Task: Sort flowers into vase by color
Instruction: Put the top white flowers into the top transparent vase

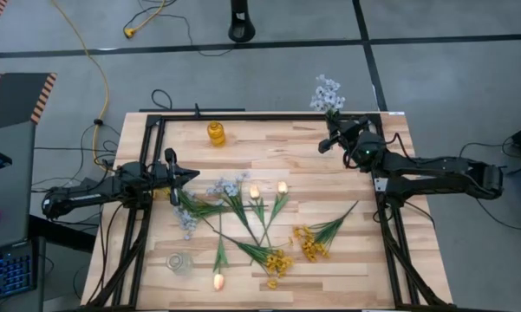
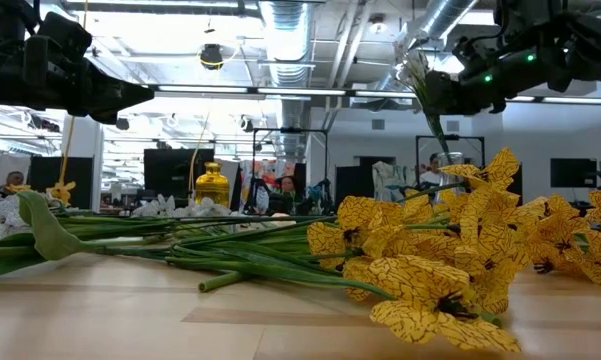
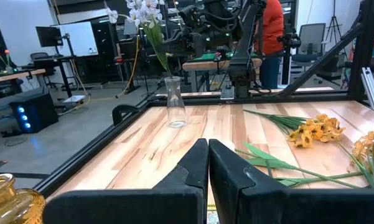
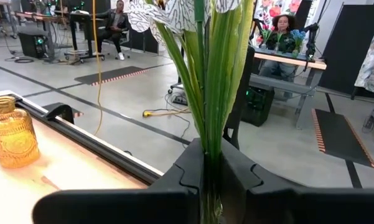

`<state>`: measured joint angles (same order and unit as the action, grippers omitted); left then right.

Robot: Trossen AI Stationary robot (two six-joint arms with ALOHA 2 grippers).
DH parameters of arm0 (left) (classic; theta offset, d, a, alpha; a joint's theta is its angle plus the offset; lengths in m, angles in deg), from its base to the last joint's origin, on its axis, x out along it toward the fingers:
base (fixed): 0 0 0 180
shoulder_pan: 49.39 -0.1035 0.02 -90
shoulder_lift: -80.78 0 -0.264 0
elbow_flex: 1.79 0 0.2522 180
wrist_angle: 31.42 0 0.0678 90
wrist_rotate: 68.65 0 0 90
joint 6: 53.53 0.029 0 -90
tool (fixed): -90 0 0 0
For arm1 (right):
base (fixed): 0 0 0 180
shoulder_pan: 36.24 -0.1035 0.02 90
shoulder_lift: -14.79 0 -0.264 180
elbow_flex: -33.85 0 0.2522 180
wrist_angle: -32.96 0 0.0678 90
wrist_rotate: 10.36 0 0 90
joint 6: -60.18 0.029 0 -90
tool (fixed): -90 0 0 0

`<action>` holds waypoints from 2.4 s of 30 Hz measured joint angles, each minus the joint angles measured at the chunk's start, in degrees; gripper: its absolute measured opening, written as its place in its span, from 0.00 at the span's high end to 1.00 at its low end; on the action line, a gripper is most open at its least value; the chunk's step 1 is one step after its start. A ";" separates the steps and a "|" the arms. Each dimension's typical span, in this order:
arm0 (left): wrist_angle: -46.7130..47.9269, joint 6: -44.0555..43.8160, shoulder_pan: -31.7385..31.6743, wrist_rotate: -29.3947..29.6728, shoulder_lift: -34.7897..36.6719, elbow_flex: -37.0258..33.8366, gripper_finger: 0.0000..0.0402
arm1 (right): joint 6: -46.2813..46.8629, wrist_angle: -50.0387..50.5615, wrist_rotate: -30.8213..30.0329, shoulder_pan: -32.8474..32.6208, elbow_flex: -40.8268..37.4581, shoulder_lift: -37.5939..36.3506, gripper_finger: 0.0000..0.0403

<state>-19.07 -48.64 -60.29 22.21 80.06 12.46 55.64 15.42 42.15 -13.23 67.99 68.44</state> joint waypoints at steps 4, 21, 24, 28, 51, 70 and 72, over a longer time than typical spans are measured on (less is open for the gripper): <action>-0.01 -0.01 0.01 0.00 0.00 0.00 1.00 | 0.00 0.00 -0.02 0.00 0.00 0.00 0.86; 0.00 0.01 0.01 0.00 0.00 -0.02 1.00 | 0.04 0.00 -0.09 0.00 0.00 0.00 0.76; 0.00 0.00 -0.01 -0.01 0.00 0.00 1.00 | 0.03 0.03 -0.09 0.00 0.00 0.00 0.66; -0.01 0.00 0.01 0.00 0.00 0.00 1.00 | 0.03 0.07 -0.09 0.00 0.00 0.00 0.52; -0.02 0.01 -0.01 -0.02 0.00 -0.02 1.00 | 15.20 30.95 -3.06 -1.19 12.33 -0.02 0.37; -0.02 0.01 0.00 -0.01 0.01 -0.01 1.00 | 17.20 70.11 -2.84 -8.93 33.81 0.00 0.37; -0.01 0.01 0.00 -0.02 0.01 -0.01 1.00 | 17.21 72.26 -2.84 -10.05 34.88 0.00 0.37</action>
<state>-19.08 -48.63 -60.29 22.19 80.07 12.45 72.85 87.67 39.31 -23.28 102.87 68.44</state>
